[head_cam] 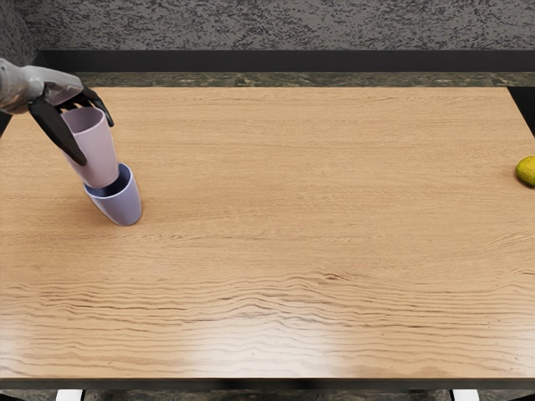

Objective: Pick up cup and place in cup with left hand

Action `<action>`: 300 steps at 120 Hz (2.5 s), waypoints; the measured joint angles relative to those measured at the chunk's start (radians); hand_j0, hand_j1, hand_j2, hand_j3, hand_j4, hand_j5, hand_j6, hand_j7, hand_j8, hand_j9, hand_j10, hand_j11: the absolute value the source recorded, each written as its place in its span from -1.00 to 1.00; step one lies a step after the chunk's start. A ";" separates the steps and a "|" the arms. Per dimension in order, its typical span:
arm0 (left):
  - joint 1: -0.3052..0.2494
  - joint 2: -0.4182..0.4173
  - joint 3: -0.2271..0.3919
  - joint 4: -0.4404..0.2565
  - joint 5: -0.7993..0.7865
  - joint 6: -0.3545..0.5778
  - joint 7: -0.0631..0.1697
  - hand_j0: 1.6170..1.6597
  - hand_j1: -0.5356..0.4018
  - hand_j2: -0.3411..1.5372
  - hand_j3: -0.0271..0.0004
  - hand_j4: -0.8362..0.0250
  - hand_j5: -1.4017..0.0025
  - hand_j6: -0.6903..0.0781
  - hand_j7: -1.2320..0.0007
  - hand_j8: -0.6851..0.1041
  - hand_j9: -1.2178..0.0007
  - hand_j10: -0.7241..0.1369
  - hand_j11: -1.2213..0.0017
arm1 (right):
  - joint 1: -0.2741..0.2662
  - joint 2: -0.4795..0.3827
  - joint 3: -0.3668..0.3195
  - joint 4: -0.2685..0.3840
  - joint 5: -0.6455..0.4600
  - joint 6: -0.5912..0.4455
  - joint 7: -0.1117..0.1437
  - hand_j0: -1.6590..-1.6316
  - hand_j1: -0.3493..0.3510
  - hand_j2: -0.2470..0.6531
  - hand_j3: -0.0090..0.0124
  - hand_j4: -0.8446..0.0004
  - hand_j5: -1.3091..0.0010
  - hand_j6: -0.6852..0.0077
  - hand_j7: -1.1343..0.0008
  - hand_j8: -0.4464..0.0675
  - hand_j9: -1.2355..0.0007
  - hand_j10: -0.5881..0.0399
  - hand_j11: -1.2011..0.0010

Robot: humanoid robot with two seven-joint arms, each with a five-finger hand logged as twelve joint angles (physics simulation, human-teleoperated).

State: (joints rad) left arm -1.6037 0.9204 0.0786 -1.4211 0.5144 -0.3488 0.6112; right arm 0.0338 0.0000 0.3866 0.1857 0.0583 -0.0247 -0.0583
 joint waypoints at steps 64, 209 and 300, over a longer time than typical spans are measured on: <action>0.002 -0.010 0.000 0.010 0.023 0.001 0.000 0.62 -0.23 -0.55 0.97 0.20 -0.22 0.41 -0.37 0.32 -0.29 -0.01 -0.31 | 0.000 0.000 0.000 0.000 0.000 0.000 0.000 -0.93 -0.89 -0.47 -0.16 0.93 0.94 0.89 0.93 0.62 0.93 0.77 0.93; 0.017 -0.066 0.010 -0.018 0.054 0.106 0.000 0.72 0.31 -0.58 0.97 0.51 0.31 0.55 0.23 0.47 0.28 0.27 0.27 | 0.001 0.000 0.002 -0.002 0.000 0.000 0.000 -0.93 -0.89 -0.47 -0.16 0.93 0.94 0.89 0.93 0.62 0.93 0.77 0.93; -0.001 -0.106 0.009 -0.016 0.049 0.135 0.000 0.92 0.88 -0.63 0.97 0.92 0.98 0.78 0.98 0.72 0.98 0.66 0.98 | 0.000 0.000 0.003 -0.003 0.005 -0.001 0.000 -0.93 -0.89 -0.47 -0.16 0.93 0.94 0.89 0.93 0.62 0.93 0.77 0.93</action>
State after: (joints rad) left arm -1.6045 0.8147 0.0873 -1.4374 0.5636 -0.2134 0.6109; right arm 0.0338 0.0000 0.3896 0.1825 0.0628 -0.0257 -0.0580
